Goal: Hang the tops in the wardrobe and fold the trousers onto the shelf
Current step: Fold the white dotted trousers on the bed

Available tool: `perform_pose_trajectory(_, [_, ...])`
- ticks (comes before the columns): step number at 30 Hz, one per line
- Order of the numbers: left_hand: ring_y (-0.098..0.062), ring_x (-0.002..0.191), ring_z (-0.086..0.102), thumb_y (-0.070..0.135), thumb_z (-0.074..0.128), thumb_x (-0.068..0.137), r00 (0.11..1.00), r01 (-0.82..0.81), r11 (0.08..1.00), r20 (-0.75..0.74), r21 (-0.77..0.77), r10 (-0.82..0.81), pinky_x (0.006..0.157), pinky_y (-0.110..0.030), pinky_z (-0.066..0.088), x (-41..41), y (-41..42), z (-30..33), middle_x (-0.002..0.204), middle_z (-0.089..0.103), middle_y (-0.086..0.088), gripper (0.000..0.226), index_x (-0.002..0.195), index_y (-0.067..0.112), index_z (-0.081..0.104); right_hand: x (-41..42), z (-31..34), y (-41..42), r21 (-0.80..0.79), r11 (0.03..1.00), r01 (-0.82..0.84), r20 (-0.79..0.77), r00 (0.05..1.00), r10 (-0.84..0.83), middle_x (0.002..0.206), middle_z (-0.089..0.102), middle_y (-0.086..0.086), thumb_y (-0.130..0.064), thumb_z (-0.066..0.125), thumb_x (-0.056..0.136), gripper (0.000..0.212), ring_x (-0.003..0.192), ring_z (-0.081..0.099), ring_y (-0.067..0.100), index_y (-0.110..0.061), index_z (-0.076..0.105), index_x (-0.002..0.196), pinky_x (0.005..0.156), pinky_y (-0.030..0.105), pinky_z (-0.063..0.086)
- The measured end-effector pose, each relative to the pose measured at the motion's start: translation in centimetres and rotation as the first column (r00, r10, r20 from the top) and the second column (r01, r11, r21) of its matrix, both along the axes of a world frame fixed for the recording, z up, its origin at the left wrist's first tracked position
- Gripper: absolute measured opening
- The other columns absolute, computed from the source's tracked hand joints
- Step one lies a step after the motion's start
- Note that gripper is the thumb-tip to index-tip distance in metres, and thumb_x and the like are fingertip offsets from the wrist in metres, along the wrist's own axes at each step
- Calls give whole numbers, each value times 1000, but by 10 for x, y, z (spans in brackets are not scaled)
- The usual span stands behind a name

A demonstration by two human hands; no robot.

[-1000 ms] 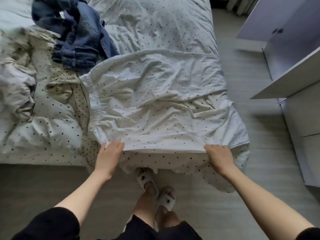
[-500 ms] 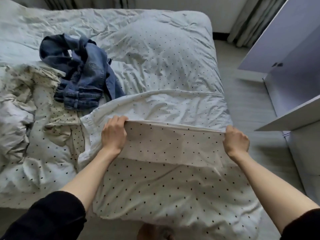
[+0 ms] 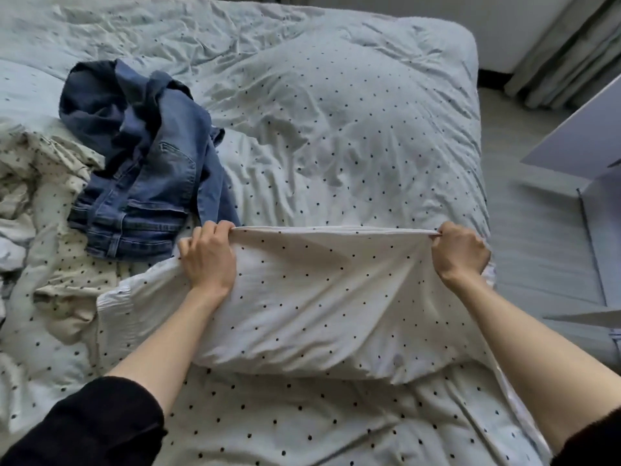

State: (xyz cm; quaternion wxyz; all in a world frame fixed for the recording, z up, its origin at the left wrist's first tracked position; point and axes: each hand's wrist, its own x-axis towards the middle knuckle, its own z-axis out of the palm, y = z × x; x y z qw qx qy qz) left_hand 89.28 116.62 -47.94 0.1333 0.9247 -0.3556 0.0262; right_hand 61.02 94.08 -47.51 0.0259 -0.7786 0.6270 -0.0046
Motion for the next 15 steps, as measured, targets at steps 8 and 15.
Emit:
perform_pose_trajectory(8, [-34, 126, 47, -5, 58, 76, 981, 184, 981, 77, -59, -180, 101, -60, 26, -60, -30, -24, 132, 52, -17, 53, 127, 9, 56, 14, -49, -12, 300, 937, -179, 175, 976, 131, 143, 41, 12, -24, 54, 94, 53, 124, 44, 33, -13, 33, 141, 96, 44, 37])
perform_pose_trajectory(15, [-35, 137, 31, 37, 42, 92, 827, 561, 792, -127, 239, -547, 101, -74, 16, -184, -76, -47, 148, 38, -12, 47, 135, 22, 51, -84, -79, 14, 306, 934, -184, -83, 972, 218, 159, 11, 5, -36, 49, 91, 73, 144, 16, 21, -14, 11, 150, 113, 51, 13])
